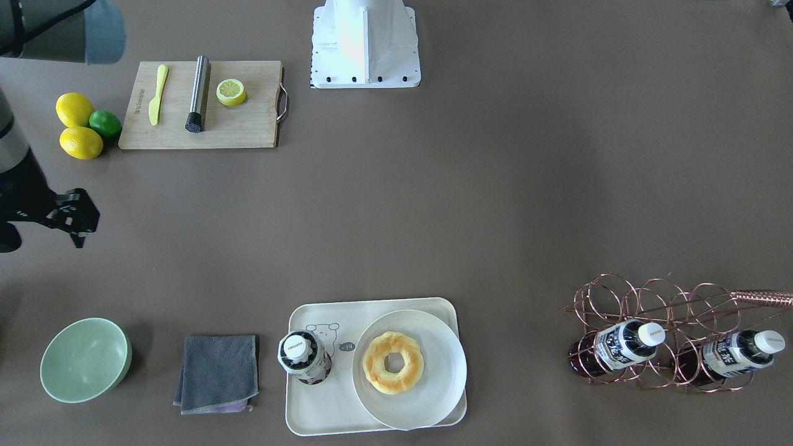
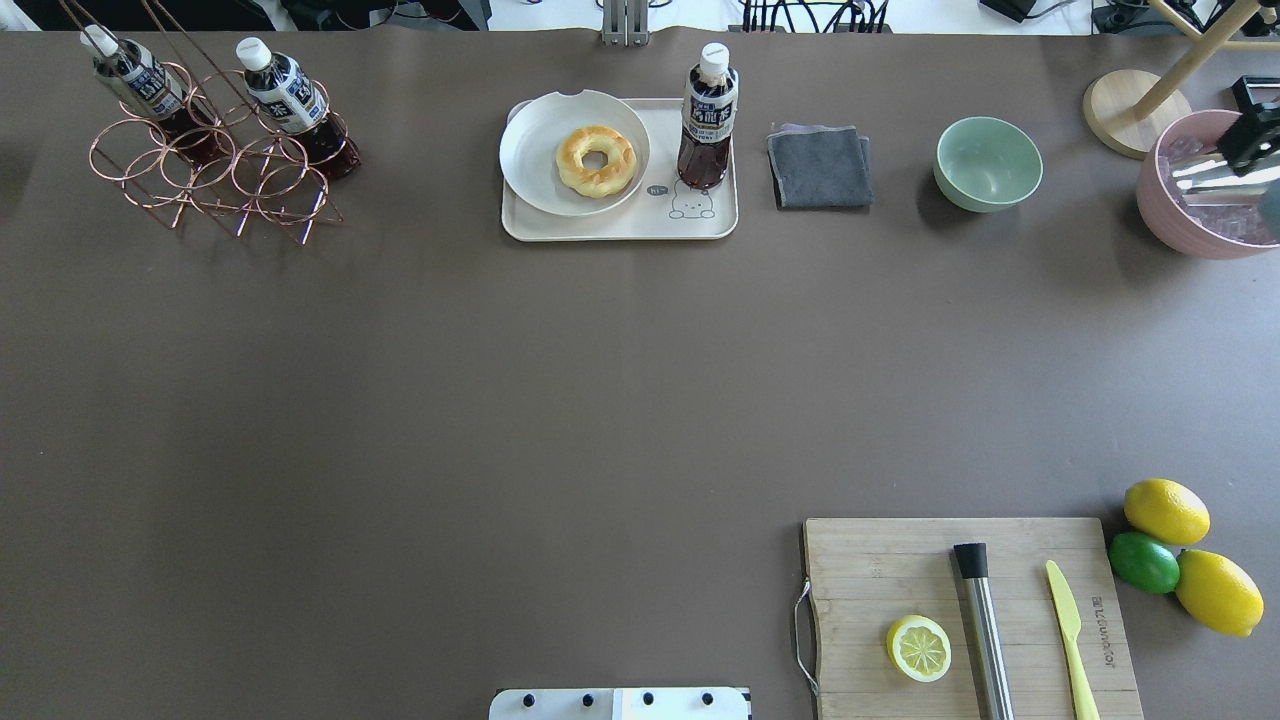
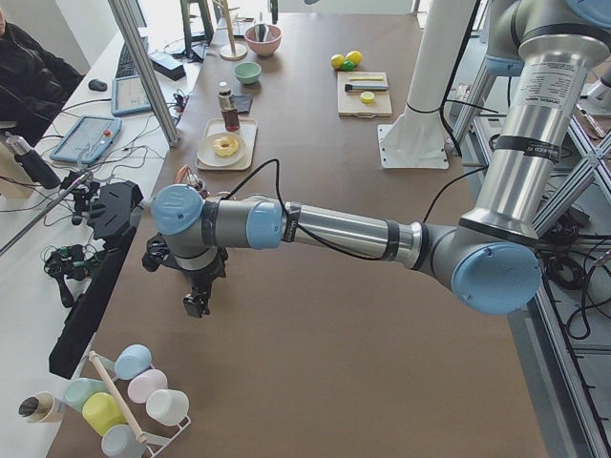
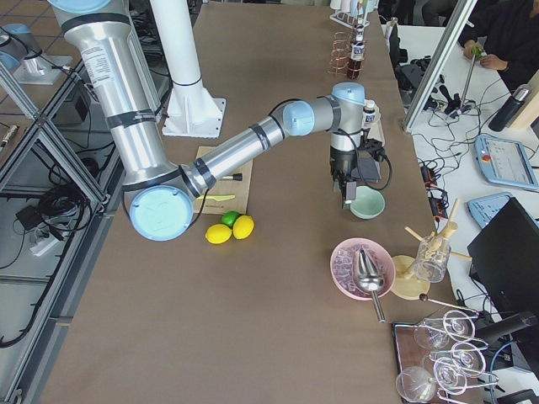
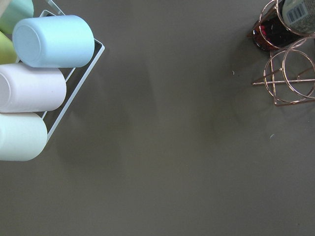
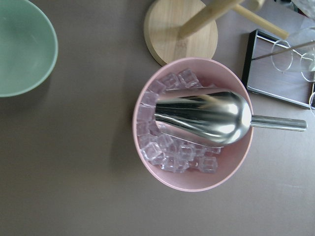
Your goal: Place tea on tray
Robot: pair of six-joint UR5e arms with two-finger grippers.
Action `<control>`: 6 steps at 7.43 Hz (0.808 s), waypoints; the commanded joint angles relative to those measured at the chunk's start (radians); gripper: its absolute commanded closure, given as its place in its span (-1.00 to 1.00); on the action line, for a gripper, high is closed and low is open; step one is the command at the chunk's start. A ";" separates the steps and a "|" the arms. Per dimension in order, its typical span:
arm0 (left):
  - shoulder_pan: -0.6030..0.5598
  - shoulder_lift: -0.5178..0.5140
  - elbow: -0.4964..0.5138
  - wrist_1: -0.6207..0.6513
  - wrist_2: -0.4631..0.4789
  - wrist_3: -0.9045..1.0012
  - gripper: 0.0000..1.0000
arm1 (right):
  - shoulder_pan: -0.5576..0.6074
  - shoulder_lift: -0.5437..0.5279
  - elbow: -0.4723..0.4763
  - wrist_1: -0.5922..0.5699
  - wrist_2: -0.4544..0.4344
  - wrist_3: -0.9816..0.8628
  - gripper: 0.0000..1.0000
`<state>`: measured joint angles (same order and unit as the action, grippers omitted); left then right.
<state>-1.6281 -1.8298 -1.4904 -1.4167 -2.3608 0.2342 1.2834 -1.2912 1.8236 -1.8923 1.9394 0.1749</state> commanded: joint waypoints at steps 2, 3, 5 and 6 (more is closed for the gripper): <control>0.004 -0.002 0.002 -0.001 0.000 0.002 -0.95 | 0.313 -0.088 -0.244 0.105 0.287 -0.425 -1.00; 0.004 -0.002 0.004 -0.001 0.002 0.002 -0.95 | 0.329 -0.095 -0.280 0.105 0.314 -0.469 -1.00; 0.004 0.003 0.010 0.001 0.006 0.002 -0.95 | 0.352 -0.135 -0.287 0.102 0.363 -0.451 -1.00; 0.005 0.024 0.009 -0.001 0.006 0.004 -0.95 | 0.356 -0.155 -0.285 0.104 0.380 -0.425 -1.00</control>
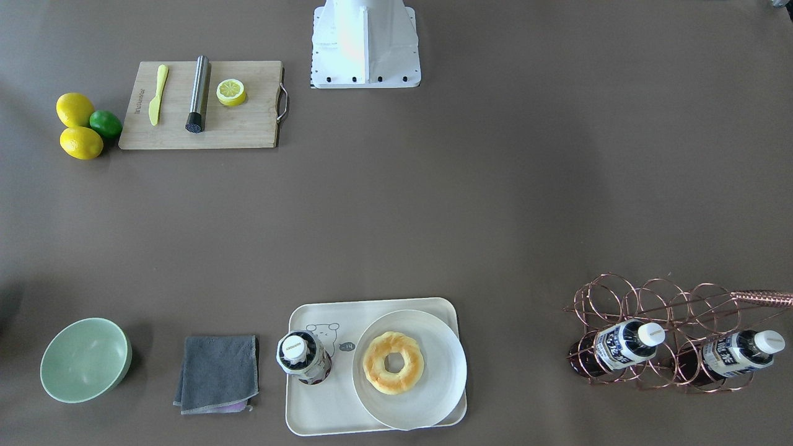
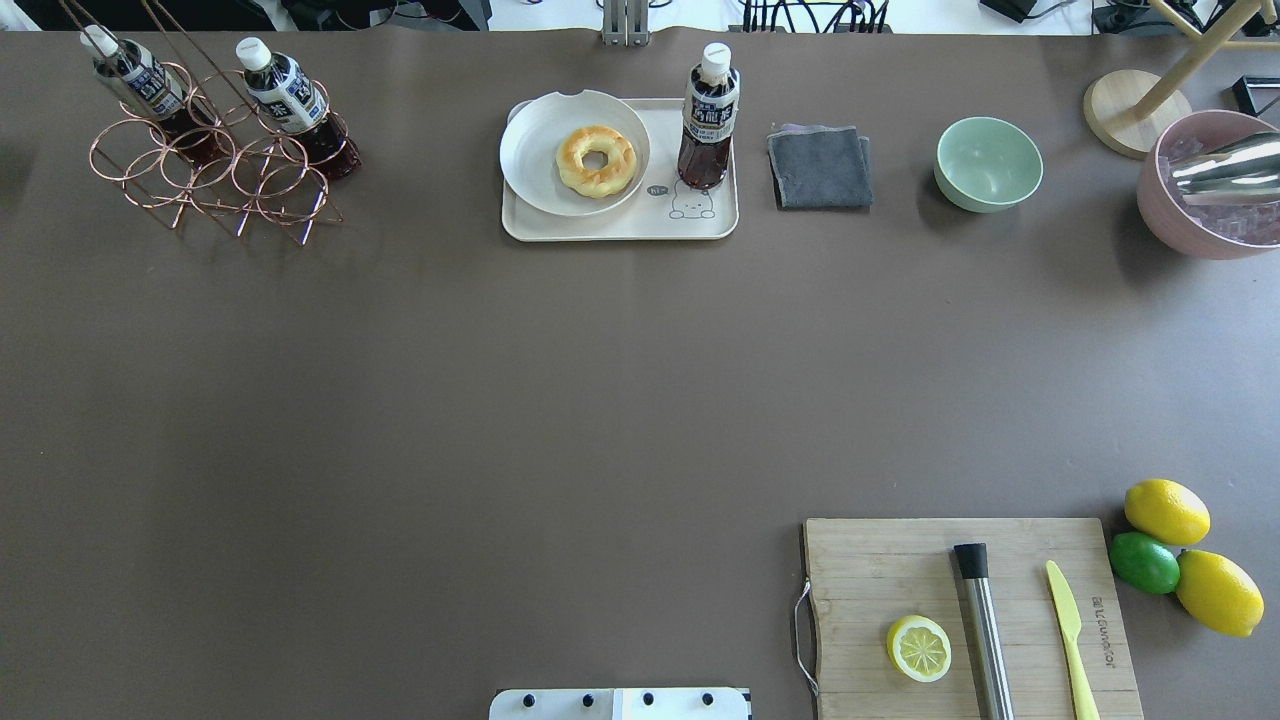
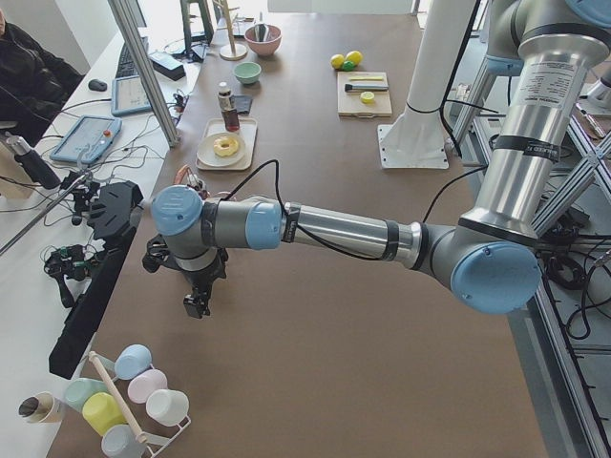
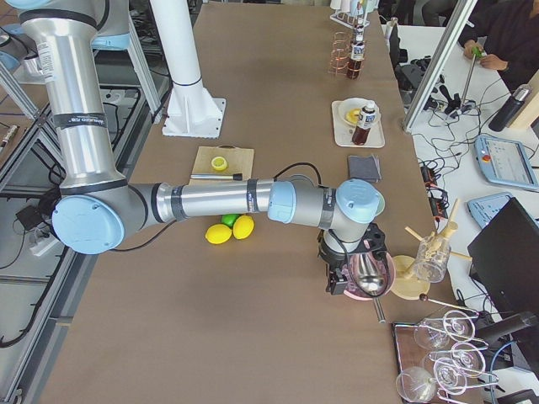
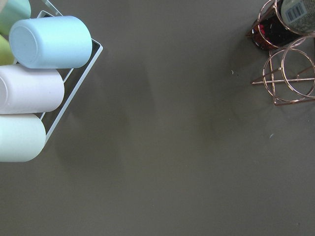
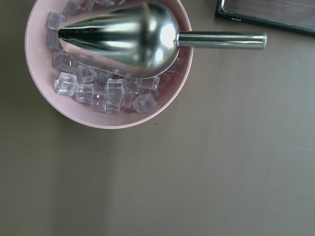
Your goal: Place tea on tray
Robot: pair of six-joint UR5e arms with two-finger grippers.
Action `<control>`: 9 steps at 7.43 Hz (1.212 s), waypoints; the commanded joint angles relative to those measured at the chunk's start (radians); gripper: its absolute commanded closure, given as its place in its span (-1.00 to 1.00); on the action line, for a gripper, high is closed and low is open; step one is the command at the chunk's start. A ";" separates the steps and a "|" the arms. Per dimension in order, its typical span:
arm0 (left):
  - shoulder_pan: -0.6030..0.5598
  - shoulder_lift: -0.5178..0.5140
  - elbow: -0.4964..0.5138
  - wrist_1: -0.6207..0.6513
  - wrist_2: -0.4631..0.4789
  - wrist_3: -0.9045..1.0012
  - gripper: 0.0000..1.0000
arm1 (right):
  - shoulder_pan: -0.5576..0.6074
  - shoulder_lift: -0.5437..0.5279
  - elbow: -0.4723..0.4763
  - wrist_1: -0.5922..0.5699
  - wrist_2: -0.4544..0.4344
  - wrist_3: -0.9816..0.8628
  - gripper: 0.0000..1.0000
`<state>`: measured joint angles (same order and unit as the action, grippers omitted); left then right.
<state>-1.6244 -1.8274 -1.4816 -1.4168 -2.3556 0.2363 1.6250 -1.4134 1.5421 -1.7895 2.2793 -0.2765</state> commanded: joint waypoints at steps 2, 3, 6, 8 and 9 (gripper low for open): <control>-0.002 0.046 -0.002 -0.001 0.001 0.001 -0.95 | 0.016 -0.053 -0.005 0.001 0.103 0.045 -1.00; -0.006 0.084 -0.011 -0.002 0.001 0.004 -0.95 | 0.016 -0.056 -0.005 0.001 0.103 0.046 -1.00; -0.017 0.123 -0.012 -0.021 0.001 0.003 -0.95 | 0.016 -0.056 0.001 0.001 0.101 0.079 -1.00; -0.017 0.126 -0.009 -0.022 0.001 0.003 -0.95 | 0.016 -0.048 0.006 0.004 0.101 0.079 -1.00; -0.018 0.126 -0.008 -0.021 0.001 0.003 -0.95 | 0.016 -0.048 0.013 0.004 0.100 0.077 -1.00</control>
